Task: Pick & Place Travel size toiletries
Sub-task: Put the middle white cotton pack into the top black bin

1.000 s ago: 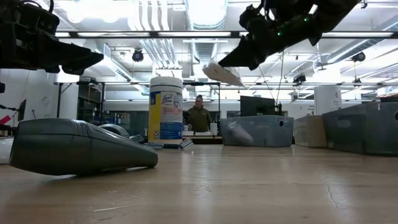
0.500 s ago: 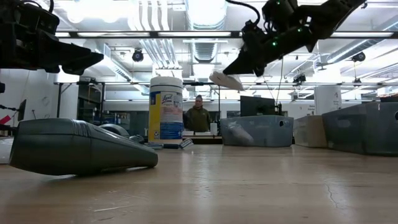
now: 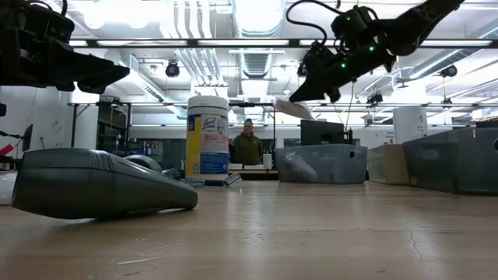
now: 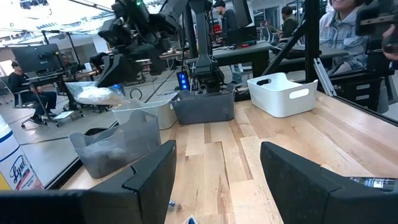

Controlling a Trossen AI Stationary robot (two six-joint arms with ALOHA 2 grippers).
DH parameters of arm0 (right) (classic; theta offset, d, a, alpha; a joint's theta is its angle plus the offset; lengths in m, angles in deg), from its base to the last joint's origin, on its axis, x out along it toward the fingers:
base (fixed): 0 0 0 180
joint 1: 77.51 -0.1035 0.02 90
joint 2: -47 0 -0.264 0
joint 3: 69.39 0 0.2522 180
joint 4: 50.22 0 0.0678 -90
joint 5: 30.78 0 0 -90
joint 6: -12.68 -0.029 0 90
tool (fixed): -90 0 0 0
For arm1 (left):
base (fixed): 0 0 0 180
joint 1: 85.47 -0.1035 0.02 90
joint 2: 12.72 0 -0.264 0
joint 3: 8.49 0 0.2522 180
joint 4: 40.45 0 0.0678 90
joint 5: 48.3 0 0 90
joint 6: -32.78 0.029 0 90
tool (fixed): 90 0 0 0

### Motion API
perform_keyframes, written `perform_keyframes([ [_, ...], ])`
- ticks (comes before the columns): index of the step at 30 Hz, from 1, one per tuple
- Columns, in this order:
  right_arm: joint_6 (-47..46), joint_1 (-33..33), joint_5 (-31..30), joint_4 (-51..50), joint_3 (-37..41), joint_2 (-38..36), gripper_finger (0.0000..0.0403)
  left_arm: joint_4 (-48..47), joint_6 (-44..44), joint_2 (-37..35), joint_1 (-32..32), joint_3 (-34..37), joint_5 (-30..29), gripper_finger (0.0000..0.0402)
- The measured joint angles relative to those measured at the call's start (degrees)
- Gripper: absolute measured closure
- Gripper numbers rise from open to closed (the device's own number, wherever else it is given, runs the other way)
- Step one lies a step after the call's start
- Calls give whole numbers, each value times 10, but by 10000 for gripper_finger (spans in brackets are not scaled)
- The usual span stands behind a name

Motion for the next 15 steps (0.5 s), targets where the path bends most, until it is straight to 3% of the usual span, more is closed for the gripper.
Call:
perform_keyframes([
  [7, -18, 28, -61, 0, 5, 0, 394, 0, 0, 0, 0, 0, 0, 163],
  [15, -26, 45, -69, 4, 18, 2, 394, 0, 0, 0, 0, 0, 0, 163],
])
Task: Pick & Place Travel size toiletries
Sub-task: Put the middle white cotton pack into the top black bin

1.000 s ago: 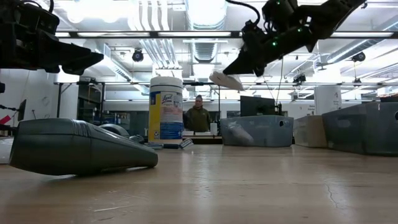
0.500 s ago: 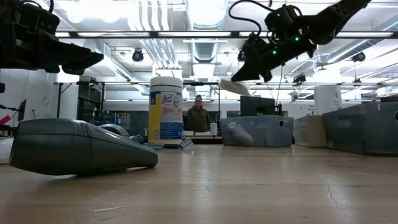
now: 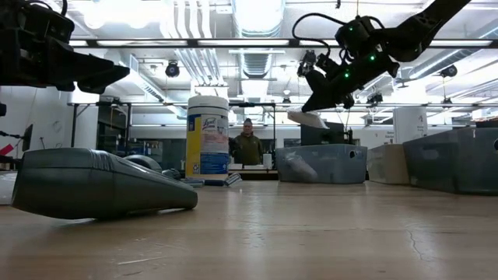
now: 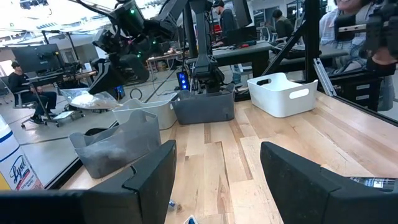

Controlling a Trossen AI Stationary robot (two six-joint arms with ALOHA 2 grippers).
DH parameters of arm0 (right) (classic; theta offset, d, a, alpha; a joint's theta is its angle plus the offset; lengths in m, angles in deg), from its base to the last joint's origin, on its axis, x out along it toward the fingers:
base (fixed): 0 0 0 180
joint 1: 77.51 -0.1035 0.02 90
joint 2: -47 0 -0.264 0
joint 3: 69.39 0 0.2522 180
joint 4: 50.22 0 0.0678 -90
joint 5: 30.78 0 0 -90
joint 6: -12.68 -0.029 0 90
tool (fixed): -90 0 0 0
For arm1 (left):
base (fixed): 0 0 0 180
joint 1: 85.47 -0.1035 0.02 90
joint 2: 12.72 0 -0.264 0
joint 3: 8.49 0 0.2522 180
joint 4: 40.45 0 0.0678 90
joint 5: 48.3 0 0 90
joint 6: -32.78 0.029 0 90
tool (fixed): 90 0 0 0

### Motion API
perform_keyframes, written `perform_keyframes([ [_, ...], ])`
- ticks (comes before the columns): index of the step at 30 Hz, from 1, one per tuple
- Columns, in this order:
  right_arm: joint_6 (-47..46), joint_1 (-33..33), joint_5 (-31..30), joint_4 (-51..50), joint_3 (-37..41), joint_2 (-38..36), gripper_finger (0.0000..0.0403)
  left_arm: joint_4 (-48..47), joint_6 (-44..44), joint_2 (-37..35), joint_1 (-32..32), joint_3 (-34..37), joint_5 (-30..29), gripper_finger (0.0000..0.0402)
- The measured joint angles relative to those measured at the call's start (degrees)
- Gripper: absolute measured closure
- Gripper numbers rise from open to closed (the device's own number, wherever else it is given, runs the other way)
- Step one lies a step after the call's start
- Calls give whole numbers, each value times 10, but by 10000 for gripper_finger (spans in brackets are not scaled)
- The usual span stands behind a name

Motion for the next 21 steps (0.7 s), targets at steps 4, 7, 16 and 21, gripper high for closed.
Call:
perform_keyframes([
  [4, -1, 10, -10, 3, 0, 17, 394, 0, 0, 0, 0, 0, 0, 163],
  [7, -1, 19, -11, 3, 0, 39, 394, 0, 0, 0, 0, 0, 0, 163],
  [16, -16, 35, -11, 37, -11, 119, 394, 0, 0, 0, 0, 0, 0, 163],
  [21, -20, 35, -10, 37, -21, 154, 394, 0, 0, 0, 0, 0, 0, 163],
])
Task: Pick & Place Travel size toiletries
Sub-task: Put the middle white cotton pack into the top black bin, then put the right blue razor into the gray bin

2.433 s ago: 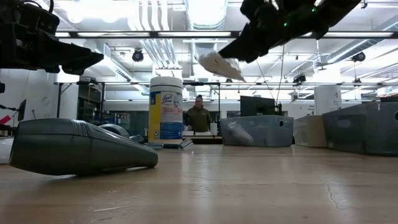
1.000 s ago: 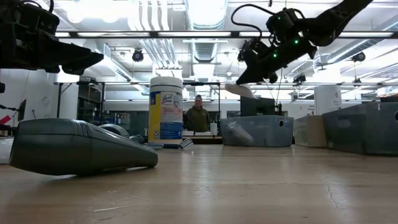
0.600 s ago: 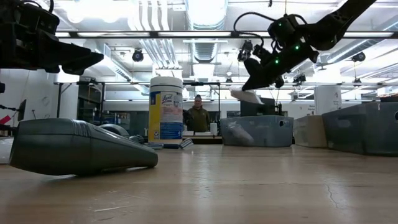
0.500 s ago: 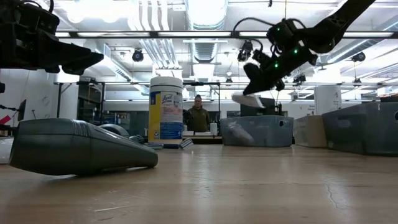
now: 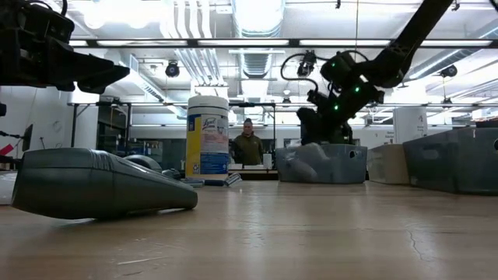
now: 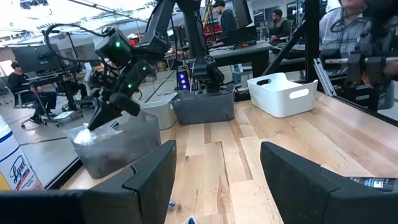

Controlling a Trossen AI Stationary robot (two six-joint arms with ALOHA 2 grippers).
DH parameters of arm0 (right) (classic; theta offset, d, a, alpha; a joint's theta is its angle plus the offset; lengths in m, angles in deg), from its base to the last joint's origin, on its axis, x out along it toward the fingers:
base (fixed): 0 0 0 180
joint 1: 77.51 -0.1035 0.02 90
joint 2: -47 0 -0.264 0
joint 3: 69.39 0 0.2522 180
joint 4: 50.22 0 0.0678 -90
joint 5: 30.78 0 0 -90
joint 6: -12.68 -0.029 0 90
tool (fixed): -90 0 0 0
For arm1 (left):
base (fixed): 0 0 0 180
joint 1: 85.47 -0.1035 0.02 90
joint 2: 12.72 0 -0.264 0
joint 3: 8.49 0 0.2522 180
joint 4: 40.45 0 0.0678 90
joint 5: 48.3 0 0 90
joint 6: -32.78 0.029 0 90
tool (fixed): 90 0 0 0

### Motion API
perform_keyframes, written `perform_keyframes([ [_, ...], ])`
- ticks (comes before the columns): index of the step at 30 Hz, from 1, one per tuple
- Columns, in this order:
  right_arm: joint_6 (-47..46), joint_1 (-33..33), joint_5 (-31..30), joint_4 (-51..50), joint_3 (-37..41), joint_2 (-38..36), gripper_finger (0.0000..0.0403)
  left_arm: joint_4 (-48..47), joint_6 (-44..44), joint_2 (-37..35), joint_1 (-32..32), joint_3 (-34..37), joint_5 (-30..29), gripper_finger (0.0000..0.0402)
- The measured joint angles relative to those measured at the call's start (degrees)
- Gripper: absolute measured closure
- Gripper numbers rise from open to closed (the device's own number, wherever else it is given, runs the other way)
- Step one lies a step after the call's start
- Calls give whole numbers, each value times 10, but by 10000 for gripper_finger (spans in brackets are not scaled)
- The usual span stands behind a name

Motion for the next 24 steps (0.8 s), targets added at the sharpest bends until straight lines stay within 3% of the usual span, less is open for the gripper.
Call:
perform_keyframes([
  [12, -28, 3, -14, -16, -6, 12, 386, 0, 0, 0, 0, 0, 0, 163],
  [24, -28, 2, -15, -30, -6, 12, 282, 0, 0, 0, 0, 0, 0, 163],
])
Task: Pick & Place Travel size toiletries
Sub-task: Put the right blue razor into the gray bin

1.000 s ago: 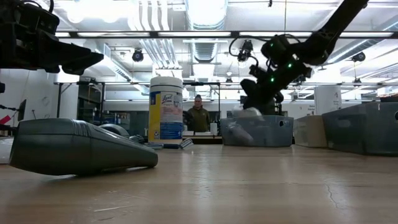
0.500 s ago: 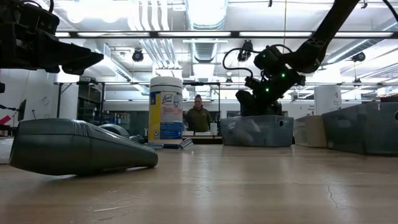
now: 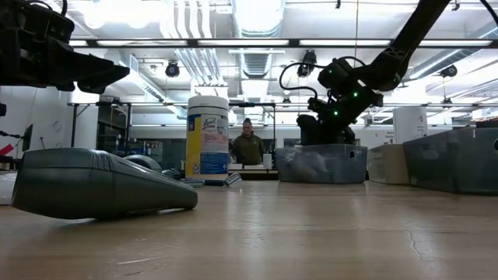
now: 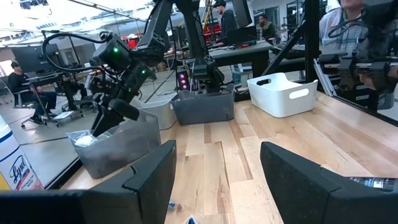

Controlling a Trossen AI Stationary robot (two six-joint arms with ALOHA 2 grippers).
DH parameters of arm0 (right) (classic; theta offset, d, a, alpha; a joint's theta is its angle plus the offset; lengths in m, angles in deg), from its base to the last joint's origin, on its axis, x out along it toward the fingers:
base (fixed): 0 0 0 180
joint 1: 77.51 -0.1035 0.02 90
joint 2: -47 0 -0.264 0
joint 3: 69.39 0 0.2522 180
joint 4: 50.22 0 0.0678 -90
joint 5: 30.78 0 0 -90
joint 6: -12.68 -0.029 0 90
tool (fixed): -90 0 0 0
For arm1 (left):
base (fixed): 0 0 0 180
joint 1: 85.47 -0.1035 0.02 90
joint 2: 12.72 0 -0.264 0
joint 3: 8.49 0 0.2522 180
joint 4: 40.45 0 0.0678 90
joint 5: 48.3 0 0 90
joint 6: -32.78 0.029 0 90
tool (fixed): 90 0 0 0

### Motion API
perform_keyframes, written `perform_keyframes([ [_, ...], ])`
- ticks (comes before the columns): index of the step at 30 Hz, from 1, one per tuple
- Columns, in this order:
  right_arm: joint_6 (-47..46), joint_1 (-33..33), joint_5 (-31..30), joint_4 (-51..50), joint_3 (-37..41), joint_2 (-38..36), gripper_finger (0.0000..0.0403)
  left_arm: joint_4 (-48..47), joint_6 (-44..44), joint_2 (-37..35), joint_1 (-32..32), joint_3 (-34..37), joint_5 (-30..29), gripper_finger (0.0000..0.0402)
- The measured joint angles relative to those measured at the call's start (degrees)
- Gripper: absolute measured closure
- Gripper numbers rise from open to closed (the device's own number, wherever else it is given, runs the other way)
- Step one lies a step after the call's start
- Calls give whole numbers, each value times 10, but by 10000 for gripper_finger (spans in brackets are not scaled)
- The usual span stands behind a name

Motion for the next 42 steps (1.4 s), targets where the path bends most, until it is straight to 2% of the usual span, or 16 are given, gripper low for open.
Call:
perform_keyframes([
  [8, 1, 0, 0, -19, 0, -19, 223, 0, 0, 0, 0, 0, 0, 163],
  [18, -5, -2, 5, -70, 0, -108, 199, 0, 0, 0, 0, 0, 0, 163],
  [30, -10, -12, 7, -158, 0, -192, 230, 0, 0, 0, 0, 0, 0, 163],
  [42, -30, -80, 7, -153, 0, -184, 272, 0, 0, 0, 0, 0, 0, 163],
])
